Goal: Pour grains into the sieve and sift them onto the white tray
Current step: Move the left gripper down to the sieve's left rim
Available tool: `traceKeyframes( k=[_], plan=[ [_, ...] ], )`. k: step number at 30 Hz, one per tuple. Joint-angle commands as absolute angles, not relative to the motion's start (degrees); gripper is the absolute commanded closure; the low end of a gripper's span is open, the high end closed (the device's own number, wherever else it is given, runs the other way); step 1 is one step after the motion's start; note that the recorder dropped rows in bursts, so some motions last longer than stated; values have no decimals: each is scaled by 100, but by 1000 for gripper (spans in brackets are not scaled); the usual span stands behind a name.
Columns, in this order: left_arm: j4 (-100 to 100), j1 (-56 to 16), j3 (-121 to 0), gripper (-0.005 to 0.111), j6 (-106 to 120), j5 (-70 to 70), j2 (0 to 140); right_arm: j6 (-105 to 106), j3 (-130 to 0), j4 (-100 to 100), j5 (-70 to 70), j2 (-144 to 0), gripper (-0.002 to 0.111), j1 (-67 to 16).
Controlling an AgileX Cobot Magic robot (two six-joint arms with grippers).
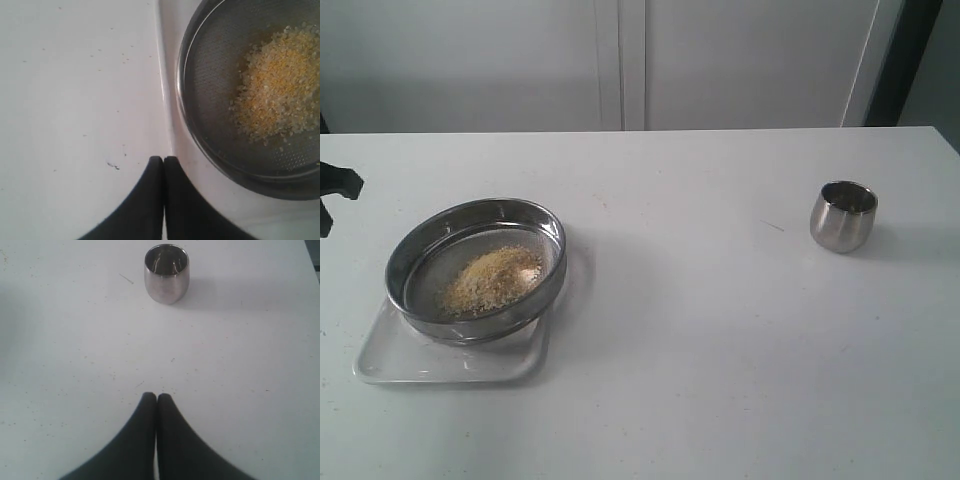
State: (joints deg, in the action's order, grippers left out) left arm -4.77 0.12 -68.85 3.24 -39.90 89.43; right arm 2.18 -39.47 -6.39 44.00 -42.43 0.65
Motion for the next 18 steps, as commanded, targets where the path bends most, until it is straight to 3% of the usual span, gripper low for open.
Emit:
traceKeyframes(
  k=[1,18],
  plan=[
    [-740,-10,-7275,107,278,-4326,9490,230,-3927,-639,4366,-4199,108,52],
    [-1332,-18,-7742,106,0,-4013,10468,131,-3927,-639,4367,-4199,108,52]
  ],
)
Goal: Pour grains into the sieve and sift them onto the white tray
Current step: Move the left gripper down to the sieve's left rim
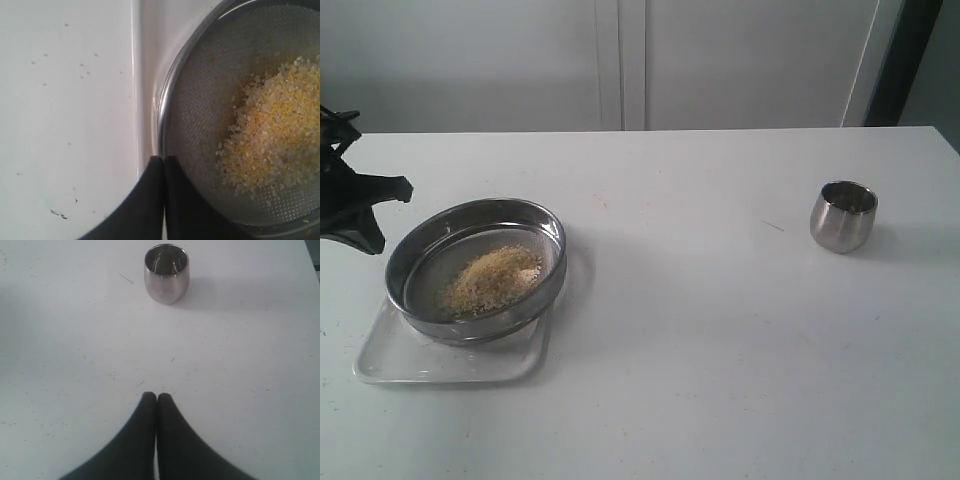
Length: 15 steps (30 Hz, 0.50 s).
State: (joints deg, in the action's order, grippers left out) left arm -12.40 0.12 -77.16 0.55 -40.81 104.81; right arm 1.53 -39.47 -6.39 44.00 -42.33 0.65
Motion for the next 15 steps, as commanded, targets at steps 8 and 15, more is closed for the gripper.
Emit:
traceKeyframes(
  k=[8,15],
  plan=[
    [-1336,-18,-7730,69,0,-3804,10468,131,-3927,-639,4367,-4199,108,52],
    [-1415,-18,-7730,65,0,-3545,10468,131,-3927,-639,4367,-4199,108,52]
  ],
)
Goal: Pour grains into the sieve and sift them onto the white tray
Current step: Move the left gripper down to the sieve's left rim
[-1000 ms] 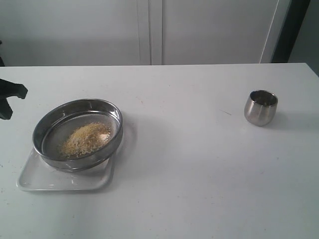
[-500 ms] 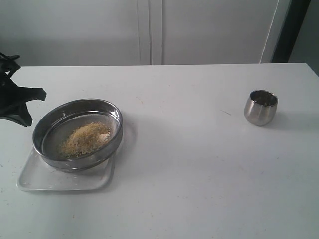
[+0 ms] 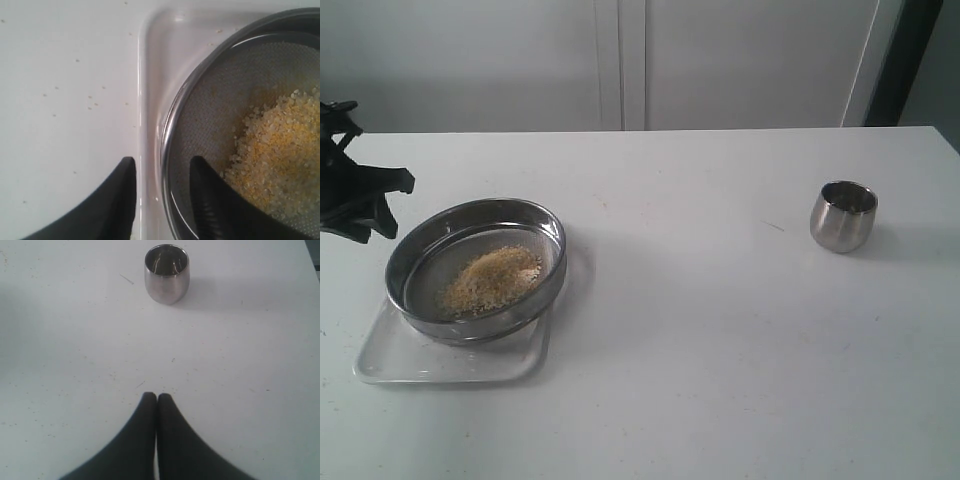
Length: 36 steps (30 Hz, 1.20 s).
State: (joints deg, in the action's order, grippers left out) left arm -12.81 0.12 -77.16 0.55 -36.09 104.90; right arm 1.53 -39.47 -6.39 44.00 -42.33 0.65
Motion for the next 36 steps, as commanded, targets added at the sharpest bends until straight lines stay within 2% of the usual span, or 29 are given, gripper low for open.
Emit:
traceKeyframes(
  k=[1,32,36],
  plan=[
    [-1431,-18,-7730,65,0,-3535,10468,131,-3927,-639,4367,-4199,108,52],
    [-1817,-211,-7730,65,240,-3695,11350,131,-3927,-639,4367,-4199,108,52],
    [-1796,-211,-7730,74,240,-3695,11350,131,-3927,-639,4367,-4199,108,52]
  ],
)
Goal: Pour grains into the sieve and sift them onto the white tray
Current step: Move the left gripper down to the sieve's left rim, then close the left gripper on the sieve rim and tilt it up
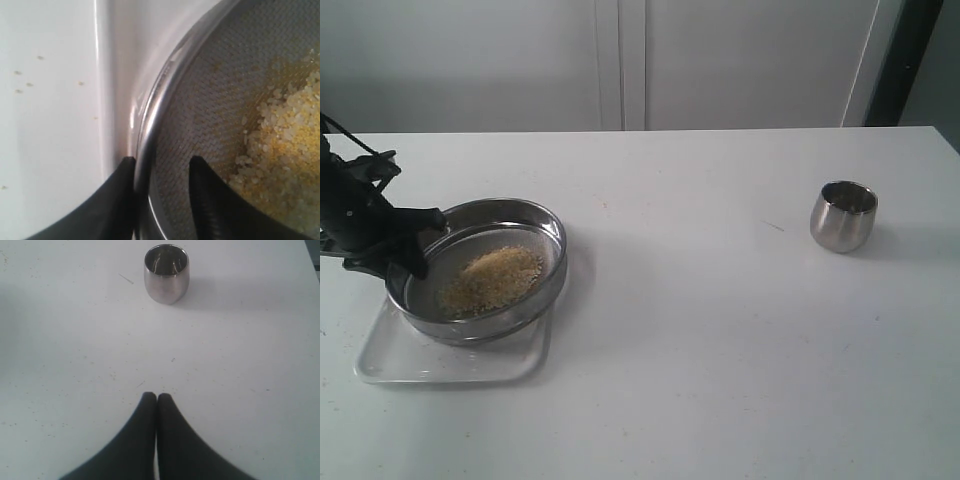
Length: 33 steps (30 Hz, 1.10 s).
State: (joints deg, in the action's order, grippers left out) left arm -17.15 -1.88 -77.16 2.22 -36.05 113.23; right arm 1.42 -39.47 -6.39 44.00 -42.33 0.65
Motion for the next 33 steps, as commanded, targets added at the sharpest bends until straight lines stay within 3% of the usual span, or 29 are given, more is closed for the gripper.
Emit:
traceKeyframes(
  k=[1,7,33],
  plan=[
    [-1796,-211,-7730,80,240,-3695,11350,131,-3927,-639,4367,-4199,108,52],
    [-1751,-211,-7730,106,240,-3715,11350,131,-3927,-639,4367,-4199,108,52],
    [-1593,-105,-7740,107,125,-3868,10839,131,-3927,-639,4367,-4199,108,52]
  ],
)
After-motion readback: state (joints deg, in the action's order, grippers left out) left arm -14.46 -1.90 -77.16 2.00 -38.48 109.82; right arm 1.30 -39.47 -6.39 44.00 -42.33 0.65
